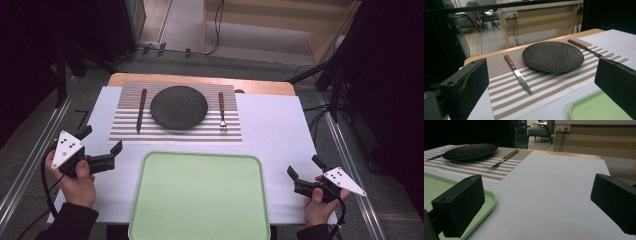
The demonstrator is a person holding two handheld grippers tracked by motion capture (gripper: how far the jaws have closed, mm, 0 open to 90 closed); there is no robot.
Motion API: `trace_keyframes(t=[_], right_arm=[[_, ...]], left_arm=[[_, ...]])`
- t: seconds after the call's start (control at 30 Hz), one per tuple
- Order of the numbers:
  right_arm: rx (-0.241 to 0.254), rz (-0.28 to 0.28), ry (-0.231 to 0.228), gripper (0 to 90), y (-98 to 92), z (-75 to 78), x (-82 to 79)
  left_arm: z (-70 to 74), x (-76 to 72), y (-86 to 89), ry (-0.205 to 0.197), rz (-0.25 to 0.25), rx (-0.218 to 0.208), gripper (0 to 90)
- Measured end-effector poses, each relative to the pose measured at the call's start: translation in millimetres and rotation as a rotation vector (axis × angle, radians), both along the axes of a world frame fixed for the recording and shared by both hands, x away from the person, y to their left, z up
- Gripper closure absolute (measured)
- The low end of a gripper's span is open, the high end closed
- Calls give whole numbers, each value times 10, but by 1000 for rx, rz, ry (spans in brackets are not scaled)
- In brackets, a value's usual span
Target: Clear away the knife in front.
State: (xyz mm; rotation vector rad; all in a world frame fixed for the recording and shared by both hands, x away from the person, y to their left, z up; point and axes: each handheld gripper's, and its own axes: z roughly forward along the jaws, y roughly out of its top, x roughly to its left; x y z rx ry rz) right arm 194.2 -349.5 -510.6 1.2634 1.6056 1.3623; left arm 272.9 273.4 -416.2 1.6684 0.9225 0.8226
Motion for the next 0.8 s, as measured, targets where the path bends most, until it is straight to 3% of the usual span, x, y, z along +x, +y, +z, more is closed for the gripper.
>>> trace_keyframes(t=[0.4,0.8], right_arm=[[0,9,-1,0,2,0,-2],[2,13,1,0,2,0,-4]], left_arm=[[76,244,-97,21,-29,9,0],[162,540,-151,71,-40,17,0]])
